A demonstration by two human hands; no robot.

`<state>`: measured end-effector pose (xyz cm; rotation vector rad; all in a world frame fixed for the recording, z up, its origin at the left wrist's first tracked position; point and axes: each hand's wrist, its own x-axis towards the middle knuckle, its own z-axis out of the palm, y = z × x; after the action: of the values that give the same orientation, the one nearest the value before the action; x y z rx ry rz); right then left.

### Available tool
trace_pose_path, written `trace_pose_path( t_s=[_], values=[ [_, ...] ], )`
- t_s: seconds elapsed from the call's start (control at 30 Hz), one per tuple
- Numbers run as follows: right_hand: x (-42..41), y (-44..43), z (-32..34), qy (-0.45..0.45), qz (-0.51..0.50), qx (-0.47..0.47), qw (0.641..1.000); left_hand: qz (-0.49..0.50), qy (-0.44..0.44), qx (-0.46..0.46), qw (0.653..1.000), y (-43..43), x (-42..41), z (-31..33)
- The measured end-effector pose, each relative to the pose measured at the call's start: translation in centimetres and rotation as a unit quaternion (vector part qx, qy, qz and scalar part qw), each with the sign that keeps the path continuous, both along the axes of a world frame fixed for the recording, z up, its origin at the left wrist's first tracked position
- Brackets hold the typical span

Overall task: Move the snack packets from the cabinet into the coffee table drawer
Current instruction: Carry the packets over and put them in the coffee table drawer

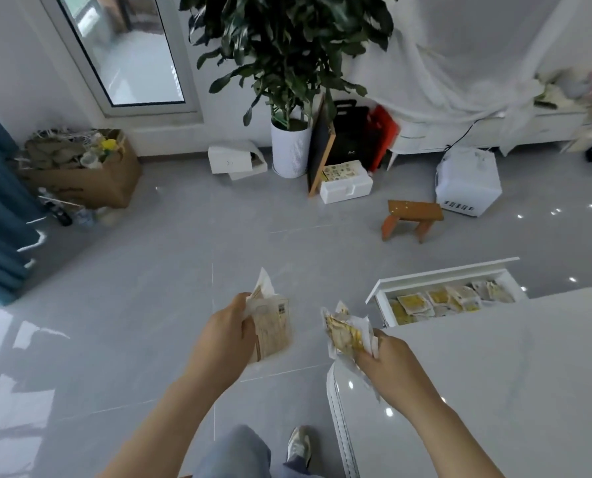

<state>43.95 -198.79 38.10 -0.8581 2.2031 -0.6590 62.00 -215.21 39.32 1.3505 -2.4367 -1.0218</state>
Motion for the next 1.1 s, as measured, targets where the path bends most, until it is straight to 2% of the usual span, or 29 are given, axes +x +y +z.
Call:
trace_pose_path(
  t_s=[0.13,0.27,0.63,0.93,1.1],
  values=[
    [-3.2,-2.8,-0.9,-0.002,-0.027,0.023,0.999,-0.026,-0.013,0.023,0.999,-4.1,-3.9,-0.5],
    [-5.9,-6.7,-2.1,-0.011,-0.065,0.040,0.997,-0.056,-0.015,0.005,0.998,-9.6,-8.3,-1.3],
    [-10.5,-18.4,-2.8,-0.035,-0.231,0.038,0.972,-0.228,-0.039,0.005,0.973,-25.1,-18.7,-1.6],
    [-17.2,-21.6,-3.2,-0.036,-0.318,0.040,0.947,-0.343,-0.058,-0.003,0.937,-29.5,-30.7,-1.9],
    [-23.7,-22.3,-4.1,-0.025,-0.323,0.060,0.944,-0.384,-0.050,0.000,0.922,-30.3,-38.4,-2.5]
  ],
)
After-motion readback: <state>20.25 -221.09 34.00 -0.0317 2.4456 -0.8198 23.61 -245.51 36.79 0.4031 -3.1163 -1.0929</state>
